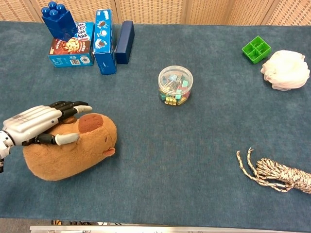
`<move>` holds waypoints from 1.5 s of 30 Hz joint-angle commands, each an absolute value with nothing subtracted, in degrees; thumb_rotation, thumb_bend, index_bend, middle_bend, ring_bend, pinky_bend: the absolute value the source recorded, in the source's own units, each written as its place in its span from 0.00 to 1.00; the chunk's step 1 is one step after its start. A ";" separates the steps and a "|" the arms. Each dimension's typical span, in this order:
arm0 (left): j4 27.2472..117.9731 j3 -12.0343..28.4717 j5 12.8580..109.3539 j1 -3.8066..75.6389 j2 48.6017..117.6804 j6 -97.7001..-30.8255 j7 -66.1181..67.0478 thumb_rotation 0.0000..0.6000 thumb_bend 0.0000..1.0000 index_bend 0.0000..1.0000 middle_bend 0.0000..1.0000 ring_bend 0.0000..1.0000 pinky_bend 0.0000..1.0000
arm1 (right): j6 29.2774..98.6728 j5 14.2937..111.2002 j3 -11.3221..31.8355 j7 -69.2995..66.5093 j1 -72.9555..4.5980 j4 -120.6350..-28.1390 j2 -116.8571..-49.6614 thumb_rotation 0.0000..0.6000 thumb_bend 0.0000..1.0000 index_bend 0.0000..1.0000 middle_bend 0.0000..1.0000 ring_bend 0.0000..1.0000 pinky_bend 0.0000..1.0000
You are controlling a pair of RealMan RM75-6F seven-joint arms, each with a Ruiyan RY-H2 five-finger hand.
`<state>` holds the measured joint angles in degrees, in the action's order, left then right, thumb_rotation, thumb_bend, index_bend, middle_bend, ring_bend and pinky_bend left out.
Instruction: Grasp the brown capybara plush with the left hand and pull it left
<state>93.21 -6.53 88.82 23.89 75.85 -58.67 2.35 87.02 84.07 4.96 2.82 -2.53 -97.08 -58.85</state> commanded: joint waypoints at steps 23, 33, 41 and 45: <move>92.56 -7.76 91.98 25.30 77.99 -57.91 -1.54 0.00 0.00 0.00 0.04 0.03 0.00 | 87.88 84.11 4.68 1.74 -1.52 -96.61 -58.65 1.00 0.25 0.32 0.39 0.28 0.23; 93.55 -7.07 87.71 24.84 76.82 -57.09 2.25 0.00 0.00 0.00 0.04 0.03 0.00 | 87.49 84.14 4.80 1.47 -1.73 -96.22 -58.90 1.00 0.25 0.32 0.39 0.28 0.23; 96.08 -6.01 86.06 23.89 74.81 -59.41 4.75 0.00 0.00 0.00 0.04 0.03 0.00 | 87.69 84.21 4.88 1.00 -1.63 -95.88 -58.99 1.00 0.25 0.32 0.39 0.28 0.23; 97.13 -5.84 87.67 23.77 74.71 -60.85 4.49 0.00 0.00 0.00 0.04 0.03 0.00 | 87.86 84.34 4.87 0.71 -1.53 -95.75 -58.98 1.00 0.25 0.32 0.39 0.28 0.23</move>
<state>96.80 -5.92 87.13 23.83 74.74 -60.42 4.62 87.85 84.33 4.87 0.72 -1.54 -95.76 -58.98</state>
